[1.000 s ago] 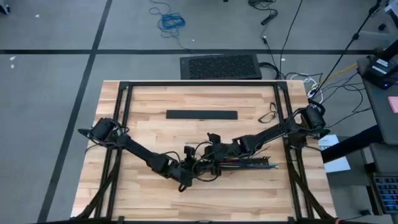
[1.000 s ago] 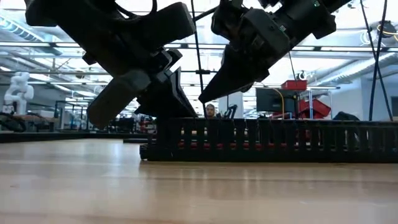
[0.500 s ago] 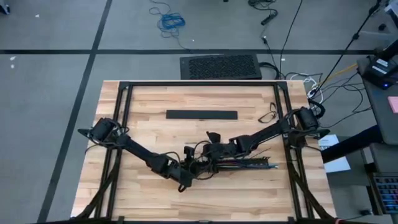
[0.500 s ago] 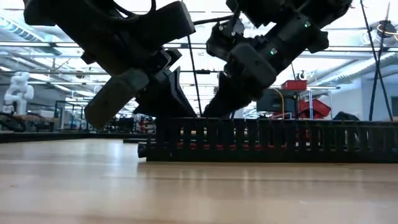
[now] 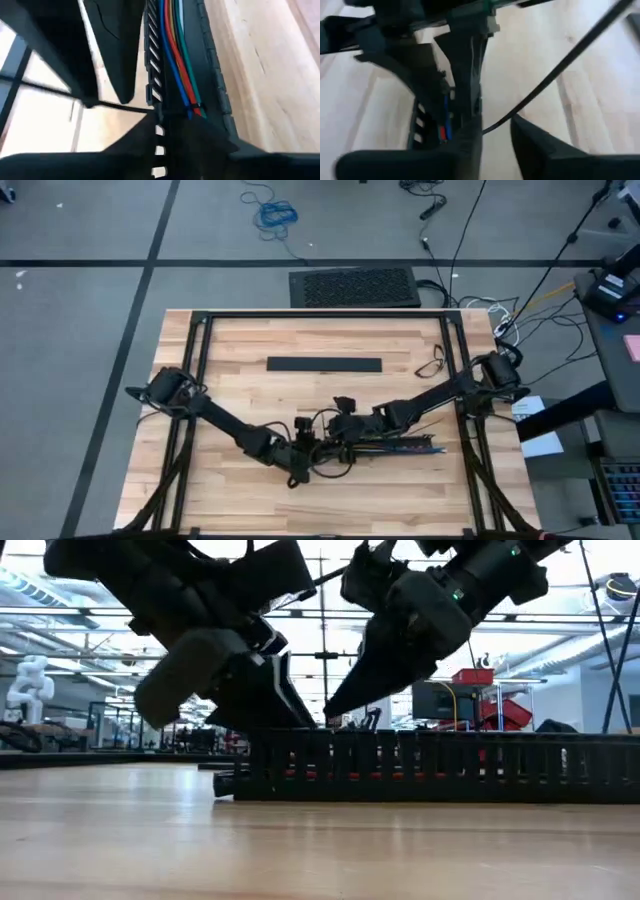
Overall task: Ziptie cables
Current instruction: Put the zip tied cables into the black cable duct
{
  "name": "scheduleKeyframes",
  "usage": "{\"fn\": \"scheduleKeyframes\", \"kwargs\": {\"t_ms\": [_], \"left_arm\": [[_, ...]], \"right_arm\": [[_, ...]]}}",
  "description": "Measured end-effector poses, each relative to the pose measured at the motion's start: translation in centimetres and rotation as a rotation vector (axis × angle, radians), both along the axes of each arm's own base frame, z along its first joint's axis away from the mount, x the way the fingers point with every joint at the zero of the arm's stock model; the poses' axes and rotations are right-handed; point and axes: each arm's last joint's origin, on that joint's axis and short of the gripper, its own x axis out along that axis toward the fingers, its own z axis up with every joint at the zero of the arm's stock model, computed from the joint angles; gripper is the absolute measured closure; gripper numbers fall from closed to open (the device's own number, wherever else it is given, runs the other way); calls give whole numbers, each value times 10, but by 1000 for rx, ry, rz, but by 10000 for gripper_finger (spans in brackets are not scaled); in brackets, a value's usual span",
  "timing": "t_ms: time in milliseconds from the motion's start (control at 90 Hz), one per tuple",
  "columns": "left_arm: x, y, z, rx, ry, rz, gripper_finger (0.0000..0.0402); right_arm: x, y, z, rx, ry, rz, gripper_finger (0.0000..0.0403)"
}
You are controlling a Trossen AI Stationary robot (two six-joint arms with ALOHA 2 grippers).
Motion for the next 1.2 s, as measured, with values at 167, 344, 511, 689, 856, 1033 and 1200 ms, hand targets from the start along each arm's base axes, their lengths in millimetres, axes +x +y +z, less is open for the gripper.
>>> {"fn": "scheduleKeyframes", "kwargs": {"t_ms": [167,344,511,689,856,1033,1200], "left_arm": [[-5,1,22,2,-67,47,218],[-11,3,39,-7,-102,83,215],[-8,-12,49,-102,-206,11,215],[-10,-39,62,-94,-332,-179,215],[6,-25,61,-127,-403,-124,215],[42,10,37,-294,-479,-121,215],[73,40,31,-349,-638,-173,215]], "right_arm": [[-5,2,0,-34,23,-46,230],[-16,15,19,-184,-44,-96,210],[-45,32,57,-336,-122,-164,218],[-87,47,90,-278,-155,-164,222],[-125,52,103,-166,-104,-182,222],[-163,56,101,-94,-2,-253,232],[-189,70,95,-5,70,-260,253]]}}
